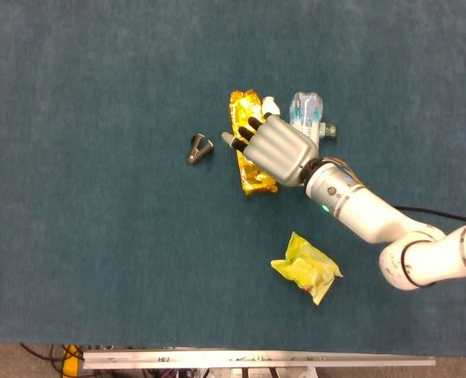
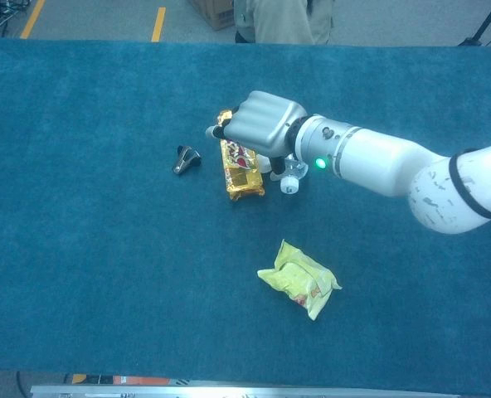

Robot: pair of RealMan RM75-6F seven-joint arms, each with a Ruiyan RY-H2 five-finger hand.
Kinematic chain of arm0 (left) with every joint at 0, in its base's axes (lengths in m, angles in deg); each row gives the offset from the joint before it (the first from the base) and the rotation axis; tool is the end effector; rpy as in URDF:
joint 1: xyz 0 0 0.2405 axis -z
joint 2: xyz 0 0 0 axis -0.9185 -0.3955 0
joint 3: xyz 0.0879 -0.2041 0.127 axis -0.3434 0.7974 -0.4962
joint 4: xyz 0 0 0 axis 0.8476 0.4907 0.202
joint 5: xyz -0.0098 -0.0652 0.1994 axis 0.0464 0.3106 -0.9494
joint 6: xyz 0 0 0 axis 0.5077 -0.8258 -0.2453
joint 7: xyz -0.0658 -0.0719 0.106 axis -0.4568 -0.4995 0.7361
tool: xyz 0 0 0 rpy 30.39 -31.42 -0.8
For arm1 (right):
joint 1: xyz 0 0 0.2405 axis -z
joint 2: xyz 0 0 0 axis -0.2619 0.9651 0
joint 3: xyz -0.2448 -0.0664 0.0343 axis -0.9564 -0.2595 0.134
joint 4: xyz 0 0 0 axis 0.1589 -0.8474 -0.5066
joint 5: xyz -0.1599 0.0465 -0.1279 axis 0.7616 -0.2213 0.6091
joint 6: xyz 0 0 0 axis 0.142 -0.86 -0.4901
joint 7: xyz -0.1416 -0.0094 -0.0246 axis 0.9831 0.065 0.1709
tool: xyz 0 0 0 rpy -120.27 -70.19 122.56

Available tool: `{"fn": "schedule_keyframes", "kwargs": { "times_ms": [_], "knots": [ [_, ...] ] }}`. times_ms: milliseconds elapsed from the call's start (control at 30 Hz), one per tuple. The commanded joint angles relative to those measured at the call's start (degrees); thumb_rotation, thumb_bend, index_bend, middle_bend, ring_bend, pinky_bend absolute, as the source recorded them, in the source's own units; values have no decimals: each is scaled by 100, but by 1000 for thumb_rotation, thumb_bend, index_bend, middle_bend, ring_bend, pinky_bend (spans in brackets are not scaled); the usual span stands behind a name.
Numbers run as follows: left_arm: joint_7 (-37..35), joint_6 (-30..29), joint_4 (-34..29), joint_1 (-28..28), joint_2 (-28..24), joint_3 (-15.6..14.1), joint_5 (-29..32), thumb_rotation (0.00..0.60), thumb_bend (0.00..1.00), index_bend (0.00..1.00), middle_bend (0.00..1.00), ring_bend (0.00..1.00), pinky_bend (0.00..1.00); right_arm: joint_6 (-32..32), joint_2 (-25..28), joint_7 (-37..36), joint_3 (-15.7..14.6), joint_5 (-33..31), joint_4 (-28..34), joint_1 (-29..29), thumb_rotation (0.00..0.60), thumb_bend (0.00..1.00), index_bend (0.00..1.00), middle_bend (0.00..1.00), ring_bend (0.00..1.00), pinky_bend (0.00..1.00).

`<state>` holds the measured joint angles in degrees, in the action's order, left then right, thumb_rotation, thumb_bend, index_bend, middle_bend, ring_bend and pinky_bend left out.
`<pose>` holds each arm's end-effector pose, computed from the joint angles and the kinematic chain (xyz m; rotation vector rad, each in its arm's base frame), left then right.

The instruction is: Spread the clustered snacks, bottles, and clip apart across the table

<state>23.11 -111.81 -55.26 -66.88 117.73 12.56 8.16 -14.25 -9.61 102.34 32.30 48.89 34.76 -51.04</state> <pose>-0.3244 0.1363 0.1737 -1.3283 -1.0313 -0.6814 -0.0521 -0.3317 -0.0742 2.3535 -0.2448 0.5401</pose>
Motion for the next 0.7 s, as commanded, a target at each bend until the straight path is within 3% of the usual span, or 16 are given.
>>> {"fn": "schedule_keyframes", "kwargs": {
  "times_ms": [33, 600, 700],
  "knots": [
    [-13, 1, 2, -10, -8, -7, 3, 600, 363, 0, 39, 35, 73, -37, -136, 86, -30, -46, -114, -73, 600, 0, 52, 262, 214, 428],
    [-176, -147, 50, -71, -31, 13, -103, 600, 363, 0, 38, 35, 73, 11, -684, 341, -23, -454, -476, -437, 600, 0, 52, 262, 214, 427],
    [-191, -133, 49, -64, -27, 11, -121, 600, 363, 0, 38, 35, 73, 5, -733, 389, -38, -537, -500, -497, 600, 0, 89, 266, 214, 427]
  ]
}}
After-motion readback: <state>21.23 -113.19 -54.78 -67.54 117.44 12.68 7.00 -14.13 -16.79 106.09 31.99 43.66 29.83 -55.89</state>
